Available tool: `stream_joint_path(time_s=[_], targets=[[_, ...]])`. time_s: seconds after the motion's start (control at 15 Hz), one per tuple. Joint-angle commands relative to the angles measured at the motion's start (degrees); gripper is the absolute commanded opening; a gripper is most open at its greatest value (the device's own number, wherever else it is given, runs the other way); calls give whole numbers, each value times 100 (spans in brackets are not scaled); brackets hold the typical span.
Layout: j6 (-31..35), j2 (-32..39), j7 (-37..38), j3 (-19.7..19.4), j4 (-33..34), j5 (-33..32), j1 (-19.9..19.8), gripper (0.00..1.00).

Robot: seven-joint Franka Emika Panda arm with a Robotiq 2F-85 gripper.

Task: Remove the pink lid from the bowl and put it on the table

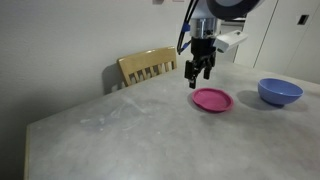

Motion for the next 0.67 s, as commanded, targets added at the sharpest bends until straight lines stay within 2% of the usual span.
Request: stream_joint_path(time_s=[0.0,0.2,0.27,0.6], targets=[[14,-892,121,-36,-847,-52,-21,100],[-70,-1390,-5,36,-1267,26,-75,100],[-17,-950,71,22,-810,-25,-51,100],[-25,-1283,71,41,-1142,-25,-63,100]])
